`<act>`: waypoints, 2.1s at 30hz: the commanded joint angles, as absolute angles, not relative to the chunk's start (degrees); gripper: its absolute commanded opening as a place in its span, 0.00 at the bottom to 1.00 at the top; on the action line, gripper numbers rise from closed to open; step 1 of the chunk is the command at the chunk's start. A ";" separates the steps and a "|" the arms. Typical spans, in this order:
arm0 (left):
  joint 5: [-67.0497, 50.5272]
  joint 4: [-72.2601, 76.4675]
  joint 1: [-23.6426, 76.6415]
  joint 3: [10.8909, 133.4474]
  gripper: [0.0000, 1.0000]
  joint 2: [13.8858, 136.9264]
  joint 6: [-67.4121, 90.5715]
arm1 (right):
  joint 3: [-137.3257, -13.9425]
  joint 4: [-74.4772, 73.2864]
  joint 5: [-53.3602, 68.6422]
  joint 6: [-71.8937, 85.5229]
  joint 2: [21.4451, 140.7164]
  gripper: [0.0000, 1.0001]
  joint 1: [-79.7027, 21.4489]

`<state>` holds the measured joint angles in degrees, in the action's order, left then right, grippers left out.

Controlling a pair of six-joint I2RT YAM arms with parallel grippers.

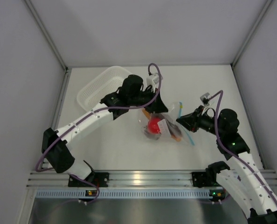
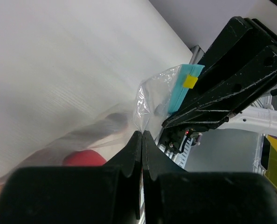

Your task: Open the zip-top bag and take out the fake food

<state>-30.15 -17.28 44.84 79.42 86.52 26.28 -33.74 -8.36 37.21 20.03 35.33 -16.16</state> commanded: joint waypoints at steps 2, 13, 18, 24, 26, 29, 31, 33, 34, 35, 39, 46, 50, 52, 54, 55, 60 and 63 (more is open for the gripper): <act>-30.15 -11.51 44.74 78.58 0.00 82.71 26.10 | -34.28 -3.34 36.31 19.25 35.07 0.29 -17.05; -32.78 -11.51 44.74 77.52 0.00 80.51 25.75 | -37.18 -1.85 34.98 18.28 37.97 0.08 -17.14; -29.36 -11.51 44.65 75.77 0.00 78.67 24.00 | -38.84 -3.86 34.54 16.44 37.53 0.00 -17.40; -25.23 -11.25 44.30 72.25 0.00 77.08 20.58 | -42.45 -8.61 33.49 13.89 36.83 0.00 -17.40; -23.92 -10.99 44.30 70.76 0.00 76.65 19.52 | -43.68 -9.23 34.27 13.97 37.18 0.00 -17.40; -22.77 -8.36 44.21 67.25 0.06 74.72 17.93 | -45.96 -11.42 37.26 12.67 39.02 0.00 -17.49; -22.68 -3.45 44.21 63.48 0.23 72.52 16.61 | -47.80 -14.40 38.75 11.43 40.60 0.00 -17.75; -23.46 3.47 44.21 60.31 0.36 71.11 14.86 | -48.78 -16.77 38.41 10.37 41.31 0.00 -18.02; -23.21 5.08 44.21 57.68 0.51 70.49 14.51 | -48.95 -16.96 38.41 10.46 41.48 0.00 -18.02; -23.03 6.92 44.21 56.53 0.57 69.44 13.72 | -48.96 -17.14 38.58 10.37 41.57 0.00 -18.10; -24.60 11.07 44.21 54.49 0.75 68.55 11.52 | -49.57 -19.77 39.55 8.44 41.22 0.00 -18.63; -31.54 12.66 44.21 58.18 0.75 69.26 5.63 | -50.89 -23.73 39.37 4.58 40.87 0.00 -21.35; -33.92 12.48 43.86 59.50 0.74 70.05 1.51 | -50.63 -23.82 39.02 3.69 39.55 0.00 -22.41; -34.97 12.48 43.42 60.38 0.74 70.66 1.23 | -50.71 -24.08 39.20 3.25 39.37 0.00 -22.50; -38.83 12.57 42.37 61.34 0.74 71.19 1.14 | -50.80 -24.61 39.72 2.82 39.29 0.00 -22.68; -39.98 12.57 42.10 61.70 0.75 71.97 1.06 | -50.80 -24.78 39.81 2.81 39.37 0.00 -22.94; -50.42 12.48 41.31 64.68 0.69 75.14 2.63 | -50.19 -24.26 39.73 2.72 38.94 0.00 -23.73; -52.99 12.57 41.31 65.39 0.58 76.02 3.08 | -49.92 -23.82 39.64 2.81 38.58 0.00 -23.82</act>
